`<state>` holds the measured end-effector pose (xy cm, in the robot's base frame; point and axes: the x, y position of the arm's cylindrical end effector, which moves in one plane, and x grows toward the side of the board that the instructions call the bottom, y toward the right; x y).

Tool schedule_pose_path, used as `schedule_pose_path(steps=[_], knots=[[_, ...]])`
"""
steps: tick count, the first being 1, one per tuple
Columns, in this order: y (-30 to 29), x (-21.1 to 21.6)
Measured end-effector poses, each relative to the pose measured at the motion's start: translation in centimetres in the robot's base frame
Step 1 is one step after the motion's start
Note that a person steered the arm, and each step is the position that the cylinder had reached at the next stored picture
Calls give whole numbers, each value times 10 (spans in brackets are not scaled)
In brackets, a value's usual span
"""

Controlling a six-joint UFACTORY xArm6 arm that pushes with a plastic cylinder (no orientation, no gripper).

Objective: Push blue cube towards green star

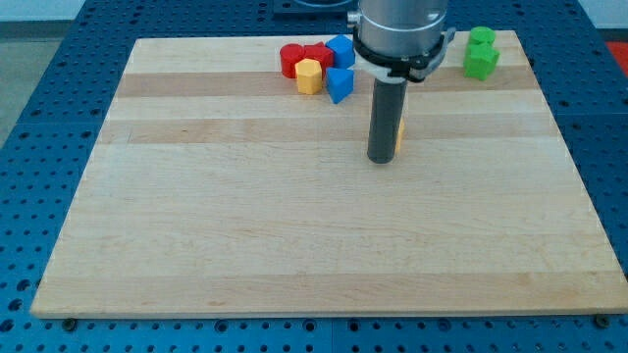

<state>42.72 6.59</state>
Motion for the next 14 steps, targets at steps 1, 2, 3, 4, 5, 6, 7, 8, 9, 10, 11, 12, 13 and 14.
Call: schedule_pose_path(steps=[1, 2, 3, 4, 5, 6, 7, 8, 9, 10, 11, 12, 13, 14], knots=[[8, -15], [23, -27], [39, -40], [53, -57], [66, -72], [70, -88], [65, -89], [56, -89], [44, -89], [31, -89], [19, -92], [13, -102], [13, -114], [13, -125]])
